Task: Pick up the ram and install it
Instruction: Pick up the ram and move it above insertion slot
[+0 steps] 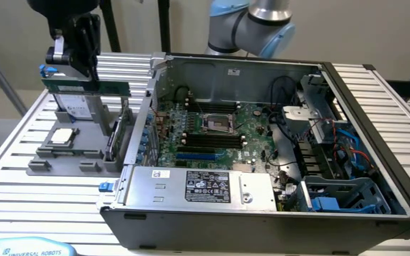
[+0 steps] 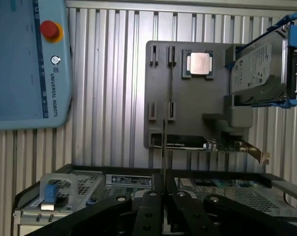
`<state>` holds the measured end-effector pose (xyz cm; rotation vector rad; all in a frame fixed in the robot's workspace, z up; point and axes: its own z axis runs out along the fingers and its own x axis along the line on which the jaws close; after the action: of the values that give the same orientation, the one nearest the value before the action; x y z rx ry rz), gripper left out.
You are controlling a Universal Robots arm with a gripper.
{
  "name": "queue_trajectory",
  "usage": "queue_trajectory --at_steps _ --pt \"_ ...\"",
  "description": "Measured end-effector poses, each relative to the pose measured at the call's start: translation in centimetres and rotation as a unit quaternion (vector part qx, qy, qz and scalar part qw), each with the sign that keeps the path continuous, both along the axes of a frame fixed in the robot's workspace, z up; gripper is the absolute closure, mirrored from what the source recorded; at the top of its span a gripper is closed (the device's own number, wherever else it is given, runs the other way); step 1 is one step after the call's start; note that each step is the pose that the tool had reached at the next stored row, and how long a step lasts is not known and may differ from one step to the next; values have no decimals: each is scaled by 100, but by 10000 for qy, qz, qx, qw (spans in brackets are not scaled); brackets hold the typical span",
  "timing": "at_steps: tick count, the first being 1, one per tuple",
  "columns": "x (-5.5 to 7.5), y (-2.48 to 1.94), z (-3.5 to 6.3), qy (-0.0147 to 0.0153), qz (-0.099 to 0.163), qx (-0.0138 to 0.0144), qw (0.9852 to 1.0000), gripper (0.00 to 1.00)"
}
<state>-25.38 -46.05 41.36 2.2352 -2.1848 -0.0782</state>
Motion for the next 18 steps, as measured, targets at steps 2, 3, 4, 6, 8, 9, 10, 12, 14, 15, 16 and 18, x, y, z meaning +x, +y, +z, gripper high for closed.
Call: queue_trajectory --at_steps 2,3,4,6,8,9,10,12,14,15,16,18 --pt "92 -2 16 0 1 27 10000 86" --pt "138 -2 21 0 0 42 10000 86" --pt "183 -2 23 0 0 61 10000 86" --pt "272 -2 23 0 1 103 9999 86" --pt "365 -2 24 0 0 146 9999 86" --pt "410 -2 23 0 0 164 9999 86" --pt "456 -2 23 -1 1 180 9998 86" --pt "544 -2 24 0 0 206 9998 86" --pt "638 -2 24 0 1 229 9997 86" --pt "683 -2 24 0 0 238 9997 86" --pt "726 -2 23 0 0 247 9997 86" --pt "818 -2 23 -1 0 259 9997 86"
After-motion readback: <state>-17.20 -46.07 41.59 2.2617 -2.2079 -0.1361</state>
